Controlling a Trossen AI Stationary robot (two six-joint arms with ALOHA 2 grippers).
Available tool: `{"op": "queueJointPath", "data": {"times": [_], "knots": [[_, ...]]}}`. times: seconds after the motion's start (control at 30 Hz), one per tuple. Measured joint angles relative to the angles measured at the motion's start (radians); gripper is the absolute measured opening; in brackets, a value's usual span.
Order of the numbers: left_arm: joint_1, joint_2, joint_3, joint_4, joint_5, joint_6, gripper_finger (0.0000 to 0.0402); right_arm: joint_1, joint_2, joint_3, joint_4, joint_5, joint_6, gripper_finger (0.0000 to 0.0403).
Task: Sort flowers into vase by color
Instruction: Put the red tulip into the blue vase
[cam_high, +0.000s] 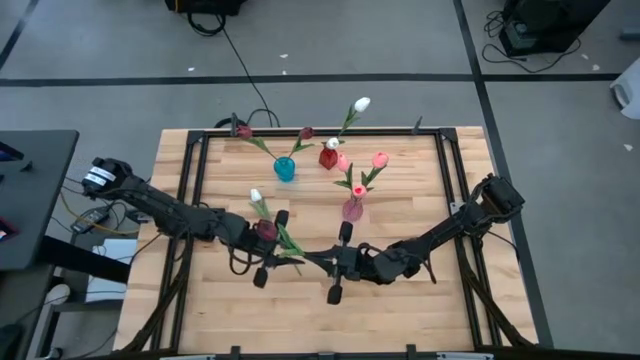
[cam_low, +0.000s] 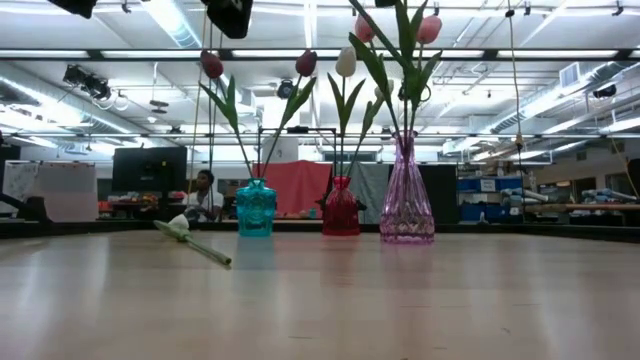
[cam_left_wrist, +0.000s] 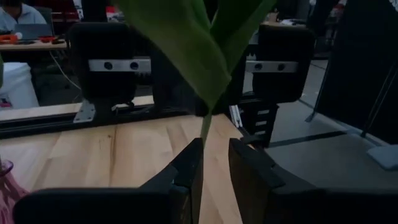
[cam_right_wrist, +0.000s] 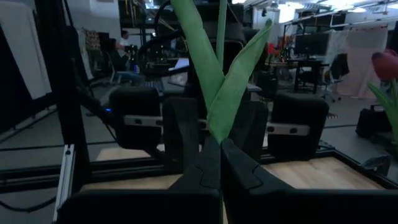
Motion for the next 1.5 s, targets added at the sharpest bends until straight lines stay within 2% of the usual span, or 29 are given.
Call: {"op": "queueJointPath", "data": {"times": [0.3, 0.7, 0.93, 1.03, 1.27, 1.5], "knots": [[0.000, 0.015, 0.000, 0.083, -0.023, -0.003, 0.0080, 0.000, 0.000, 0.000, 0.016, -0.014, -0.019, 0.0007], [0.000, 0.020, -0.001, 0.091, -0.033, -0.003, 0.0080, -0.001, 0.000, 0.000, 0.026, -0.026, -0.026, 0.0007], [0.002, 0.069, -0.001, 0.160, -0.038, -0.002, 0.0079, -0.015, 0.000, 0.000, 0.020, -0.030, -0.025, 0.0007], [0.003, 0.073, -0.001, 0.159, -0.050, 0.004, 0.0067, -0.015, 0.000, 0.000, 0.019, -0.044, -0.025, 0.0007], [0.003, 0.073, -0.001, 0.160, -0.050, 0.039, 0.0009, -0.015, 0.000, 0.000, 0.016, -0.044, -0.025, 0.0007], [0.003, 0.074, -0.002, 0.158, -0.051, 0.045, 0.0004, -0.017, 0.000, 0.000, -0.002, -0.045, 0.039, 0.0022]]}}
